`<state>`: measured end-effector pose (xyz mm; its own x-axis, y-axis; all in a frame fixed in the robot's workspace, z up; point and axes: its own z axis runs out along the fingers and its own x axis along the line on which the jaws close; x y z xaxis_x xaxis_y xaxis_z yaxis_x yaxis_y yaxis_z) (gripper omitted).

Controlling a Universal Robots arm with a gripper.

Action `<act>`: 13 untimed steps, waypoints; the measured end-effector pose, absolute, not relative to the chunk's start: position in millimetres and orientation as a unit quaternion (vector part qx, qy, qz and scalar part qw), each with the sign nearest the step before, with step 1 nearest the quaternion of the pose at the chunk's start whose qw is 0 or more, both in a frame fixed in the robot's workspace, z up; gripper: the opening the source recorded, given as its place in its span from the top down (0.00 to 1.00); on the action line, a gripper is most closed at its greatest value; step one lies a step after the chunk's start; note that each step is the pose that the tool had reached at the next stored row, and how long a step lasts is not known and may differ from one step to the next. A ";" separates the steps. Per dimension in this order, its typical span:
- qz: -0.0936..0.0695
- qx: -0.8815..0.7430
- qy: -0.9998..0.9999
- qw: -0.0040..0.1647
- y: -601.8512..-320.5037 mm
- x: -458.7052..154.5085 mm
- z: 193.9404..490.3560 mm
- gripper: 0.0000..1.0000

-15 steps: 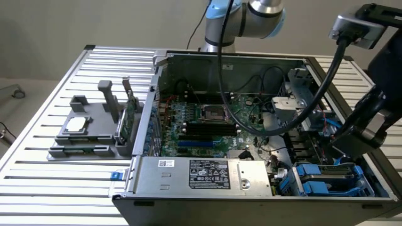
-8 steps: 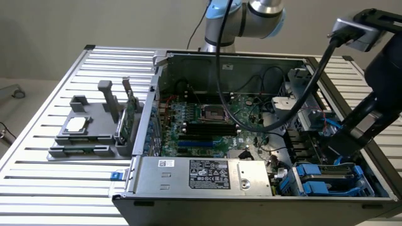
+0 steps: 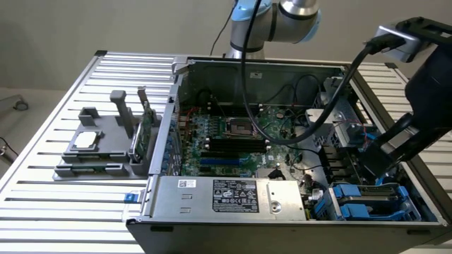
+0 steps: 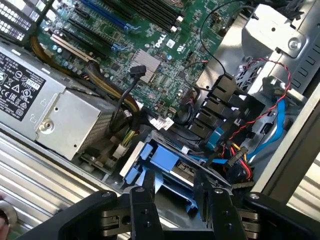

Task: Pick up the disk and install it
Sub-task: 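Insert the first disk wire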

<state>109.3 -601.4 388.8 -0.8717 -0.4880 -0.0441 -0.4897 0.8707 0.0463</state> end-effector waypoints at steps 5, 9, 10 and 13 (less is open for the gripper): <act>0.027 -0.209 0.977 0.017 -601.4 109.3 383.8 0.56; 0.027 -0.172 0.984 0.018 -601.4 109.3 379.7 0.56; 0.027 -0.163 0.986 0.018 -601.4 109.3 378.7 0.56; 0.027 -0.137 0.990 0.019 -601.4 109.3 376.0 0.56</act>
<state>109.3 -601.4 376.0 -0.9615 -0.2712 -0.0449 -0.2733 0.9607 0.0486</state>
